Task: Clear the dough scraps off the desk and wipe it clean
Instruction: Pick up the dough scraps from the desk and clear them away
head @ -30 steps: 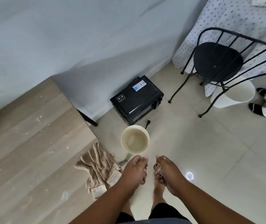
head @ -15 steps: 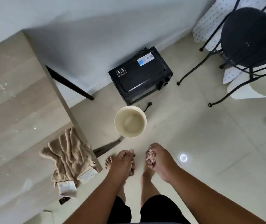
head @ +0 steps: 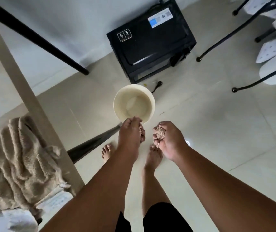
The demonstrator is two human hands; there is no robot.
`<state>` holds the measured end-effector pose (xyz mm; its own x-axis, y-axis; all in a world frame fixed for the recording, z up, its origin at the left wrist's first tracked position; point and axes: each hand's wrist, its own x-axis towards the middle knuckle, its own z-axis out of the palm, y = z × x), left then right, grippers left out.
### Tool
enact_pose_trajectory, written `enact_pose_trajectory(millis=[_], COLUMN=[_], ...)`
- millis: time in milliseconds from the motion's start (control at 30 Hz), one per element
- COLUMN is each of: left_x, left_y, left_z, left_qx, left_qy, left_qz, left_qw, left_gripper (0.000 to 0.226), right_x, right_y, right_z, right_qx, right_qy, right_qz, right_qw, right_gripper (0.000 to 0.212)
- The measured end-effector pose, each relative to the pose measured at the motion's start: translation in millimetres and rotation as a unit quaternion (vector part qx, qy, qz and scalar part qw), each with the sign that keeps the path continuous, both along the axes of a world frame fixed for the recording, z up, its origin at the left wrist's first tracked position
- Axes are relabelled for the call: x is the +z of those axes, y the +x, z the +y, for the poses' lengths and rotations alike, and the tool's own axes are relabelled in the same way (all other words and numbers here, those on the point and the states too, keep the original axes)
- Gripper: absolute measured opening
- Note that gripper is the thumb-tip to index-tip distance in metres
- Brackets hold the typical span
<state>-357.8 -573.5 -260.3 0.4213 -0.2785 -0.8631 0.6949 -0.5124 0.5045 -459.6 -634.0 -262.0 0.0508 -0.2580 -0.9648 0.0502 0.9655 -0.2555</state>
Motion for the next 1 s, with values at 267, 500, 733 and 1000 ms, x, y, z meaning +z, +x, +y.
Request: enact_pose_trajectory(millis=[267,500,733,1000], left_x=[-61,-96,-117,-130], left_y=[-1,15,28,38], left_z=[-1,-4,-3,-1], left_qx=[0.131,0.212,0.242,0.273], left_qy=[0.002,-0.018,-0.039,-0.049], left_qz=[0.066,0.095,0.126,0.11], left_qw=[0.989,0.972,0.961,0.954], left_gripper=[0.009,0.017,0.009,0.006], right_x=[-69,-108,-129,-140], right_y=[6,20,35,47], right_z=[-11,-8,-11,-15], right_qx=[0.017,0.032,0.054,0.059], right_qy=[0.003,-0.03,-0.051,-0.064], right_qz=[0.019,0.017,0.024,0.004], right_qw=[1.0,0.999,0.997,0.996], right_gripper=[0.016,0.005,0.005,0.007])
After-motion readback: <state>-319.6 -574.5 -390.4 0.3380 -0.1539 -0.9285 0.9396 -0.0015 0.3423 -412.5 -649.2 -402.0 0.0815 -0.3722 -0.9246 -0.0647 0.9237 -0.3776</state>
